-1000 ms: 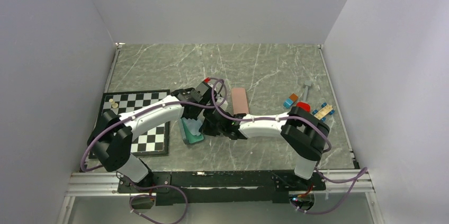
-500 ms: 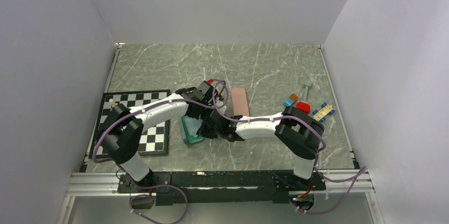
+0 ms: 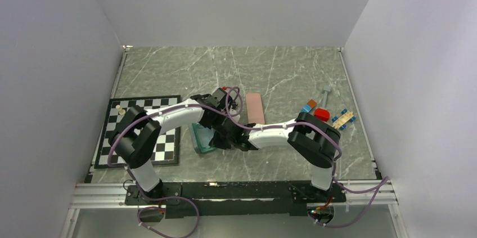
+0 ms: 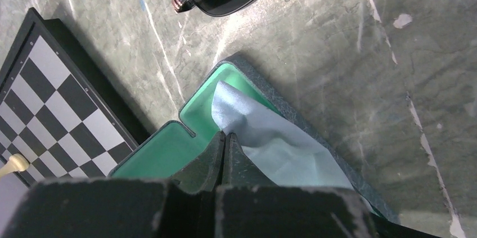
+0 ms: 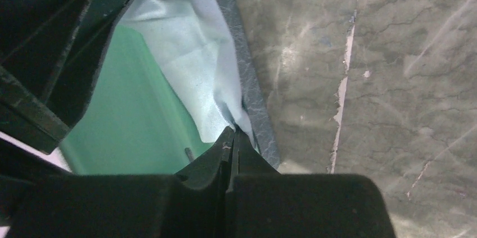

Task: Organize the sunglasses
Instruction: Place the folded cleaning cloth in the sunglasses case.

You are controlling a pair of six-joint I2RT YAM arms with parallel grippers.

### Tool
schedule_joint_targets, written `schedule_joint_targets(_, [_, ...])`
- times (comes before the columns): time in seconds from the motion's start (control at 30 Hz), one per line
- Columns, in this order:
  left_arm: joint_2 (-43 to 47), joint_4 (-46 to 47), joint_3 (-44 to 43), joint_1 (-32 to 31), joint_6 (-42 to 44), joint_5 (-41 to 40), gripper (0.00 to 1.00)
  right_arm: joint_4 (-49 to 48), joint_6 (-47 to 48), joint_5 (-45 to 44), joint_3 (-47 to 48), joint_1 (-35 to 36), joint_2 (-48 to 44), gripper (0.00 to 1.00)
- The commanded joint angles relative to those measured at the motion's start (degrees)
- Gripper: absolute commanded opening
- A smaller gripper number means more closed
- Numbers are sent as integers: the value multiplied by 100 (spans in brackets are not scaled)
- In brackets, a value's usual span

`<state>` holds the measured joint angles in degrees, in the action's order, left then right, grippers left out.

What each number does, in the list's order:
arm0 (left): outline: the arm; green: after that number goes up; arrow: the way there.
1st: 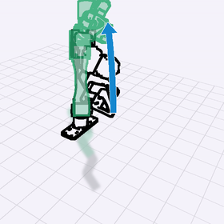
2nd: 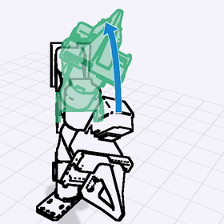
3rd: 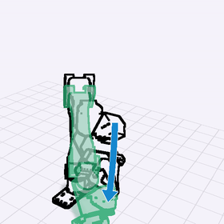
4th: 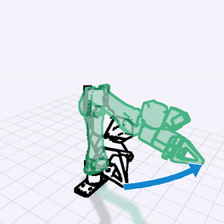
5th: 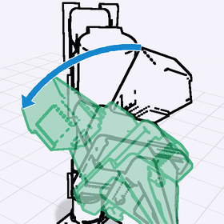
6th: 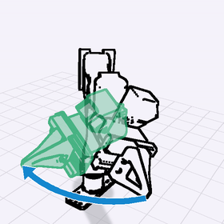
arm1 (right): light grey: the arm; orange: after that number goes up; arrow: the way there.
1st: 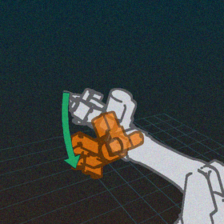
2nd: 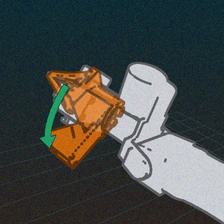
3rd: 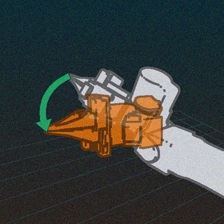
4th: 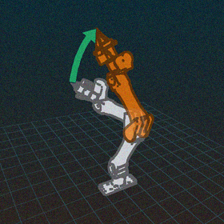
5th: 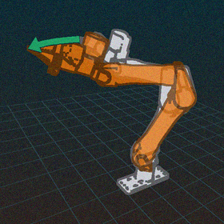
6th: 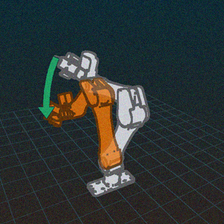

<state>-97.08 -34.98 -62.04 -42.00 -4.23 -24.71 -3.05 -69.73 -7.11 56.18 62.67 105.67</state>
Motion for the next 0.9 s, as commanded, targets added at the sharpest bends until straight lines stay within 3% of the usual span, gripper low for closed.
schedule_joint_targets(0.0, [-173, -39, -61, 43, -127, -105, 2, -158, 213, 35, 265, 135, 76, 0])
schedule_joint_targets(0.17, [-148, 118, 21, 97, -149, -12, 6, -150, 189, 38, 256, 114, 107, 0])
schedule_joint_targets(0.53, [-180, 35, -3, 286, -468, -363, 0, -233, 196, 209, 266, 85, 187, 0])
schedule_joint_targets(0.87, [-364, 251, -150, 295, -436, -273, 7, -264, 130, 239, 192, 44, 186, 0])
